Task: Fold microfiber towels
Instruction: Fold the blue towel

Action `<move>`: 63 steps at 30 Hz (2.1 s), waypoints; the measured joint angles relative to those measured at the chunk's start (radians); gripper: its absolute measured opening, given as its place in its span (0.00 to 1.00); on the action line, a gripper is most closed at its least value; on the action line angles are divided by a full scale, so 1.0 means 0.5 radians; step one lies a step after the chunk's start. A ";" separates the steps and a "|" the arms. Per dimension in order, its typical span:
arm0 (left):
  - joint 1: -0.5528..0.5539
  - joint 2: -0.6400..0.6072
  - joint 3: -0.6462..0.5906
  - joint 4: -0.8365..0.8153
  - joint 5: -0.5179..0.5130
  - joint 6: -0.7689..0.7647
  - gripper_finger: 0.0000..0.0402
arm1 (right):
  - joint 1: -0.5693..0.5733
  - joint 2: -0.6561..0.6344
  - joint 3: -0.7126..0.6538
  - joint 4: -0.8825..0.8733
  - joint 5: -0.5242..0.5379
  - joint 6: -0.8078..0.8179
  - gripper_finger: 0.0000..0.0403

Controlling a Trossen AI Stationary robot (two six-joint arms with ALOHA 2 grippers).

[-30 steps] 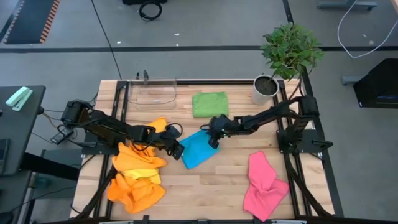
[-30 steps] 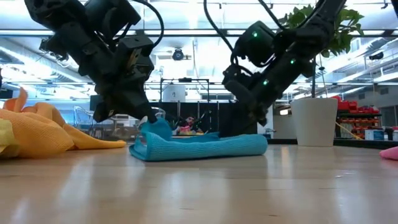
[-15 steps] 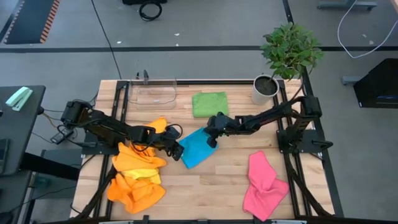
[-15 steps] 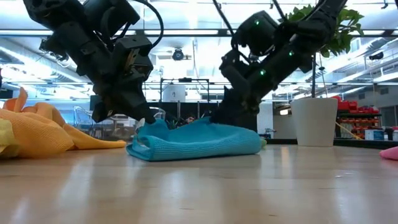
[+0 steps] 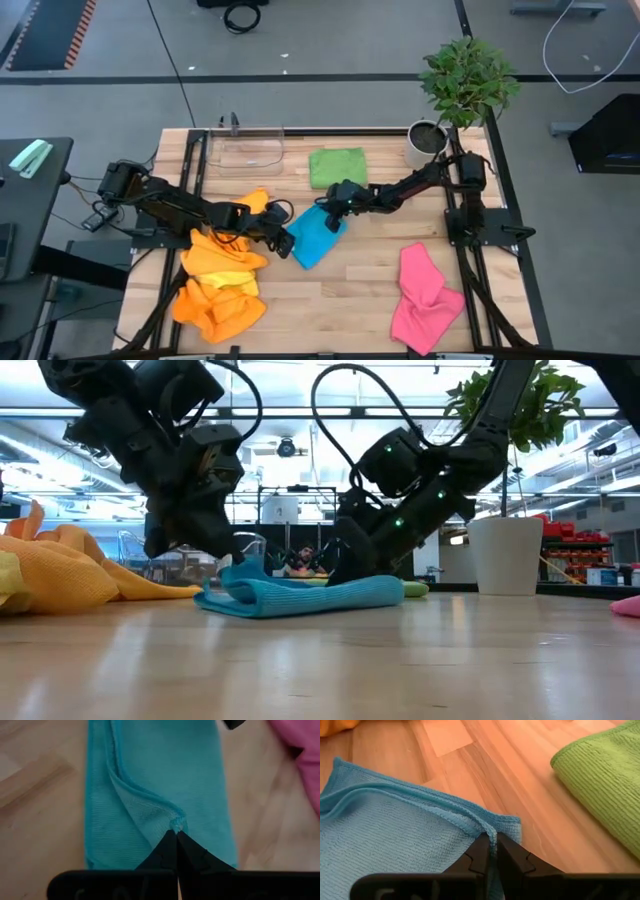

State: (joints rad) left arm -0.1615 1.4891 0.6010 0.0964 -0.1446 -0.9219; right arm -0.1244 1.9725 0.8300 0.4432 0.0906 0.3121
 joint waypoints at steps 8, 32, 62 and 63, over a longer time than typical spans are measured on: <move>0.001 0.000 0.000 -0.245 -0.033 -0.070 0.03 | 0.031 -0.040 -0.001 -0.087 0.017 0.010 0.10; -0.026 -0.495 -0.001 -0.467 -0.085 -0.106 0.09 | 0.031 -0.042 -0.006 -0.125 -0.008 0.069 0.10; -0.051 0.172 0.002 -0.195 -0.267 -0.032 0.01 | 0.032 -0.047 -0.009 -0.115 0.003 0.132 0.11; -0.051 0.172 0.002 -0.195 -0.267 -0.029 0.01 | 0.032 -0.064 -0.010 -0.116 0.000 0.132 0.11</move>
State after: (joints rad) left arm -0.1871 1.5749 0.6018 -0.0010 -0.2783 -0.9363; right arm -0.1086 1.9406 0.8252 0.3851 0.0909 0.3781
